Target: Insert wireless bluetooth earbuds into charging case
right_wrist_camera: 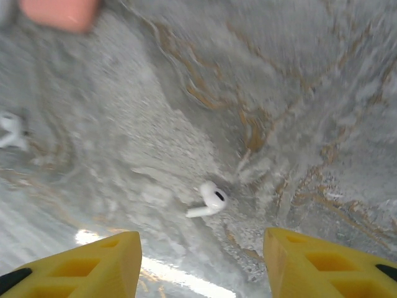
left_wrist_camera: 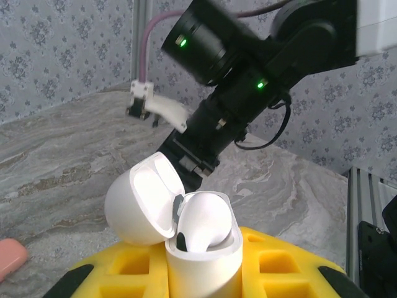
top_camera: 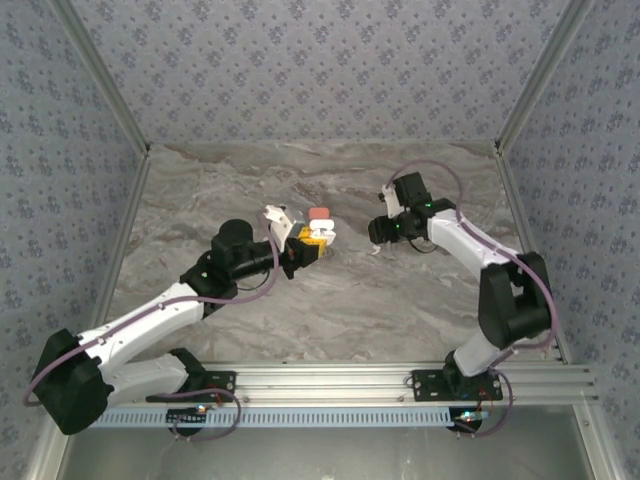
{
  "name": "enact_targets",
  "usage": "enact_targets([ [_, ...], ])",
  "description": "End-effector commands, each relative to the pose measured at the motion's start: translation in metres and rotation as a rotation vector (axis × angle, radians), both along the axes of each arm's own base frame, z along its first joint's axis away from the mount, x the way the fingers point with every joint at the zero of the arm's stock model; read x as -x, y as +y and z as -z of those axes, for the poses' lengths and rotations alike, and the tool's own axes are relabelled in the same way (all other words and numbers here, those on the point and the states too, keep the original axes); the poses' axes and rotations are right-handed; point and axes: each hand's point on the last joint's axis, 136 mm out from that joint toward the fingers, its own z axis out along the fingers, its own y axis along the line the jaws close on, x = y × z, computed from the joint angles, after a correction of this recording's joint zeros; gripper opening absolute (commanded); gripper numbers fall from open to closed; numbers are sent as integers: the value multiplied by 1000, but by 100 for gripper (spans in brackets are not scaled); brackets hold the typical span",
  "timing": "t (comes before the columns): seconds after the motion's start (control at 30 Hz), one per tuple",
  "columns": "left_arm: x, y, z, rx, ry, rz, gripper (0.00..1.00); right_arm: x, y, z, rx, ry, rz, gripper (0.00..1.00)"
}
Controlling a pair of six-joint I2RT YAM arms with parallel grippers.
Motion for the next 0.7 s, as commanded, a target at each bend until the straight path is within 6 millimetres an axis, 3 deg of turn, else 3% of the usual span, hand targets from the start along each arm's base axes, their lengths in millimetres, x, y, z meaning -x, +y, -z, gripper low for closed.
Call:
enact_targets([
  [0.0,4,3,-13,19,-44,-1,0,-1,-8,21,62,47,35,54],
  [0.1,3,3,-13,14,-44,-5,0,-4,-6,39,70,80,34,52],
  [0.33,3,3,-14,11,-46,-3,0,-12,-3,59,81,115,31,47],
  [0.67,3,3,-13,3,-46,-6,0,-13,8,71,52,142,11,36],
])
